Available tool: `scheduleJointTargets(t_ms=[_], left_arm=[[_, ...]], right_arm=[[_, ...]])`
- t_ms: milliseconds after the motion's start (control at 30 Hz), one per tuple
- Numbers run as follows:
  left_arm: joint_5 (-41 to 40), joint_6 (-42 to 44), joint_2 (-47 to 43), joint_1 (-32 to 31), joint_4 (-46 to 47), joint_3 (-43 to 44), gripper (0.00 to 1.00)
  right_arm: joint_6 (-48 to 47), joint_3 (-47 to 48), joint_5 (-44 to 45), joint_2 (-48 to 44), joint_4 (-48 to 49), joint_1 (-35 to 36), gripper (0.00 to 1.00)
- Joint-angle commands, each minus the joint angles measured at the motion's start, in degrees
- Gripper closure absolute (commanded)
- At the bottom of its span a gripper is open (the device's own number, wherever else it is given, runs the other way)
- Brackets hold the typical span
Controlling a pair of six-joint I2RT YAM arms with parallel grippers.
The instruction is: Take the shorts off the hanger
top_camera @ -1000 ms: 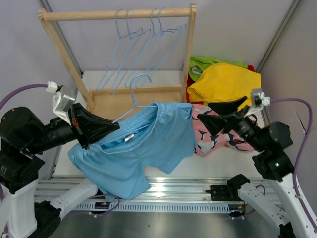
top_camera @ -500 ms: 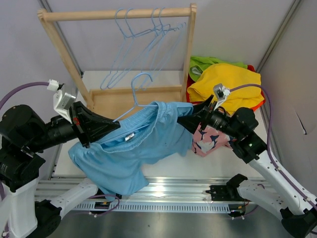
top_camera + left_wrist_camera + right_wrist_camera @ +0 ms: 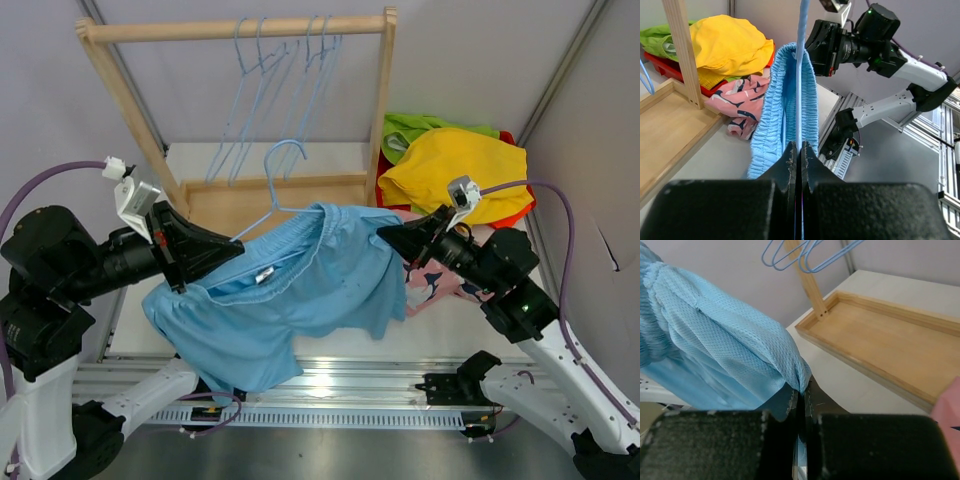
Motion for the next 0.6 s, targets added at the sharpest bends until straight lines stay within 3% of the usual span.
scheduleJointTargets(t_ms=[0,233,367,567], left_arm=[[-1.4,1.2,-0.5,-0.3,3.6,0.5,1.0],[-2.2,1.5,-1.3,-0.7,2.9,-0.4,1.0],[-3.4,2.0,-1.6,-2.1,2.3,-0.5,1.0],[-4.7,2.7,-1.8,-4.2,1.3,-1.0,1.0]], right_arm=[[-5.1,5.6,7.6,-0.8,-6.0,-0.9,1.0],[-6.2,11.8,16.8,0.0,-12.0,-10.8,1.0],[-3.5,16.2,16.7,3.7,-15.3,-24.0,1.0],[-1.0,20.6,21.3,8.8,-17.8,-29.9,1.0]])
